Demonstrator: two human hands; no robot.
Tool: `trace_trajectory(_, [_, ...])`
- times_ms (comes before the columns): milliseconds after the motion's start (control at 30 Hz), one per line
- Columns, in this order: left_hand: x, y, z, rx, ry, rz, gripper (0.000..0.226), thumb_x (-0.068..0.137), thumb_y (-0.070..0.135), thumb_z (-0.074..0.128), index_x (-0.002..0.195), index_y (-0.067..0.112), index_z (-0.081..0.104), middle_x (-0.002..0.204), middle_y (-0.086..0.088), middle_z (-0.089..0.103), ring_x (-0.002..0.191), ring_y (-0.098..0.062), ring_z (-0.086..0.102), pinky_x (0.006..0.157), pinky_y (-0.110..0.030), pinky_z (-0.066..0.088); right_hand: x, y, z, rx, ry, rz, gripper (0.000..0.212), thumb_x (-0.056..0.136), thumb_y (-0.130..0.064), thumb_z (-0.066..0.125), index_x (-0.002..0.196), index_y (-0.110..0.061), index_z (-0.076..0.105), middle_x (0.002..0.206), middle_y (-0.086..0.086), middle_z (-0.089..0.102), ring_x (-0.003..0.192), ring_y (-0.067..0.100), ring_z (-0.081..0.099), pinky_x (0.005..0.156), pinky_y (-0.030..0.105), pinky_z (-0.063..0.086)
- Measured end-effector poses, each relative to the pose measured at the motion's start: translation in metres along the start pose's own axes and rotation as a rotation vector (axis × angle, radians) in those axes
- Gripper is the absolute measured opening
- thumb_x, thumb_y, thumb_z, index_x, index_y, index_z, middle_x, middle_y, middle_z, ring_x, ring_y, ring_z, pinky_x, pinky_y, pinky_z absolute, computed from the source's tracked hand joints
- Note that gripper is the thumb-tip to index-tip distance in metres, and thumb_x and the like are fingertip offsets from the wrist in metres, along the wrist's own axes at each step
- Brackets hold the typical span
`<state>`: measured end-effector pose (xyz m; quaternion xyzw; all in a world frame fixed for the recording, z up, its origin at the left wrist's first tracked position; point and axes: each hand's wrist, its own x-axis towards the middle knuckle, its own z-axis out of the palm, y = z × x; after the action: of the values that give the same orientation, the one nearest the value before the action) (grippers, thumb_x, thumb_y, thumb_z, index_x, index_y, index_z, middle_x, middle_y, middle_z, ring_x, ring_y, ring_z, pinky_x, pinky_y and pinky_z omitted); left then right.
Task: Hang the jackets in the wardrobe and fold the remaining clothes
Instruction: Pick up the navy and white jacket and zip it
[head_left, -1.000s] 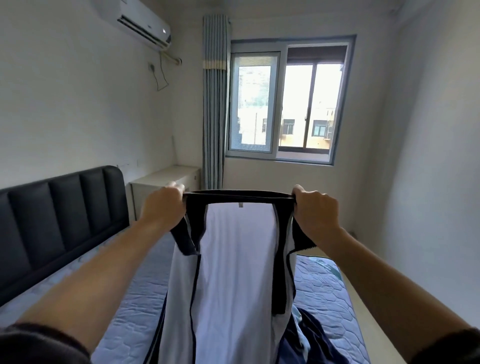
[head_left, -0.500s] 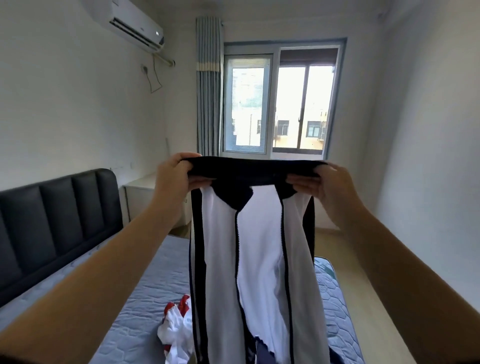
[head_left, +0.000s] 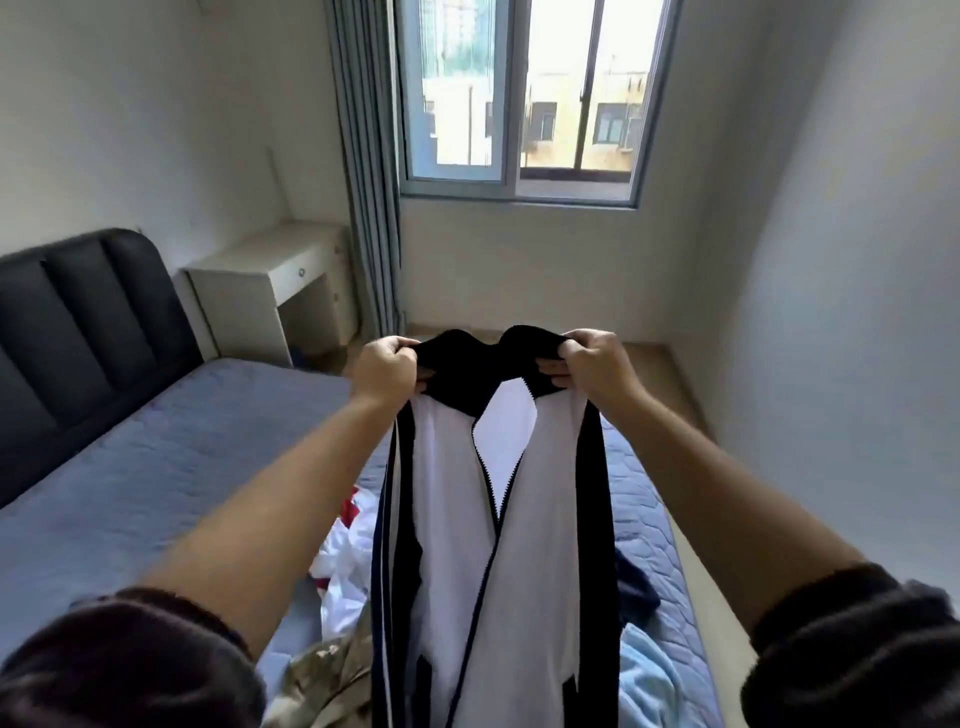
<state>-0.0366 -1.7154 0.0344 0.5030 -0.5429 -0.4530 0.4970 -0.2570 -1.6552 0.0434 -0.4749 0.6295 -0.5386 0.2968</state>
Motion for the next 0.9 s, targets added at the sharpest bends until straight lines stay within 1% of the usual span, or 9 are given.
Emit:
trace_trajectory(100, [0.032,-0.077,0.027,0.192,-0.115,-0.174,0.030,0.092,-0.001,0.041,0.116,0.001,0.059,0.116,-0.024,0.063,0.106,-0.037,0.061,0.092,-0.047,0.050,0.029,0.079,0.031,-0.277,-0.097,0.097,0.033,0.087,-0.007,0.050,0.117,-0.010,0.065,0.111,0.011,0.070,0.104,0.024,0.064,0.093,0.038,0.050])
trace_trajectory(200, [0.036,-0.153,0.055,0.186,-0.297,-0.243,0.048,0.092,-0.002,0.044,0.138,0.007,0.036,0.127,-0.009,0.053,0.115,-0.026,0.053,0.092,-0.037,0.046,0.035,0.160,0.068,-0.331,-0.262,0.182,0.060,0.086,-0.005,0.054,0.144,-0.016,0.039,0.126,0.006,0.058,0.117,0.026,0.056,0.099,0.036,0.044])
trace_trajectory(300, [0.015,-0.254,0.068,0.243,-0.301,-0.394,0.066,0.094,0.005,0.048,0.150,0.010,0.014,0.145,-0.011,0.041,0.128,-0.031,0.047,0.102,-0.046,0.040,0.007,0.259,0.095,-0.349,-0.361,0.343,0.075,0.089,-0.011,0.053,0.152,-0.028,0.017,0.144,0.008,0.044,0.121,0.031,0.054,0.087,0.036,0.049])
trace_trajectory(400, [-0.032,-0.366,0.056,0.382,-0.369,-0.639,0.067,0.093,0.016,0.049,0.151,0.018,0.017,0.144,-0.008,0.043,0.124,-0.028,0.050,0.097,-0.043,0.044,-0.051,0.356,0.114,-0.356,-0.478,0.555,0.073,0.091,-0.018,0.050,0.152,-0.034,0.012,0.151,0.008,0.036,0.124,0.029,0.051,0.076,0.030,0.050])
trace_trajectory(500, [-0.086,-0.454,0.040,0.470,-0.375,-0.825,0.044,0.089,0.017,0.049,0.132,0.021,0.043,0.117,-0.008,0.059,0.104,-0.027,0.061,0.076,-0.034,0.047,-0.109,0.434,0.129,-0.334,-0.538,0.715,0.069,0.092,-0.017,0.048,0.152,-0.029,0.016,0.155,0.003,0.030,0.124,0.024,0.051,0.072,0.024,0.046])
trace_trajectory(600, [-0.124,-0.515,0.034,0.476,-0.360,-0.937,0.025,0.088,0.015,0.051,0.113,0.018,0.054,0.098,-0.001,0.061,0.080,-0.017,0.064,0.065,-0.026,0.043,-0.155,0.494,0.145,-0.334,-0.529,0.803,0.060,0.092,-0.017,0.049,0.149,-0.022,0.028,0.150,0.005,0.038,0.110,0.017,0.052,0.080,0.024,0.043])
trace_trajectory(733, [-0.164,-0.565,0.036,0.455,-0.377,-1.028,0.016,0.092,0.012,0.045,0.099,0.020,0.056,0.102,-0.003,0.066,0.071,-0.013,0.059,0.056,-0.023,0.043,-0.209,0.548,0.167,-0.312,-0.497,0.983,0.043,0.092,-0.016,0.049,0.134,-0.014,0.048,0.125,0.006,0.058,0.108,0.020,0.056,0.089,0.032,0.048])
trace_trajectory(800, [-0.179,-0.584,0.038,0.446,-0.376,-1.071,0.019,0.095,0.011,0.042,0.105,0.015,0.056,0.102,-0.004,0.065,0.073,-0.014,0.058,0.056,-0.023,0.043,-0.230,0.566,0.180,-0.204,-0.411,1.151,0.037,0.091,-0.012,0.049,0.126,-0.011,0.056,0.108,0.007,0.064,0.100,0.024,0.061,0.081,0.034,0.051])
trace_trajectory(900, [-0.193,-0.608,0.036,0.401,-0.320,-1.134,0.020,0.097,0.010,0.039,0.107,0.012,0.056,0.101,-0.007,0.064,0.072,-0.014,0.055,0.056,-0.024,0.040,-0.247,0.585,0.201,0.193,-0.127,1.465,0.016,0.092,-0.005,0.049,0.105,-0.008,0.059,0.114,0.016,0.063,0.104,0.028,0.062,0.075,0.038,0.054])
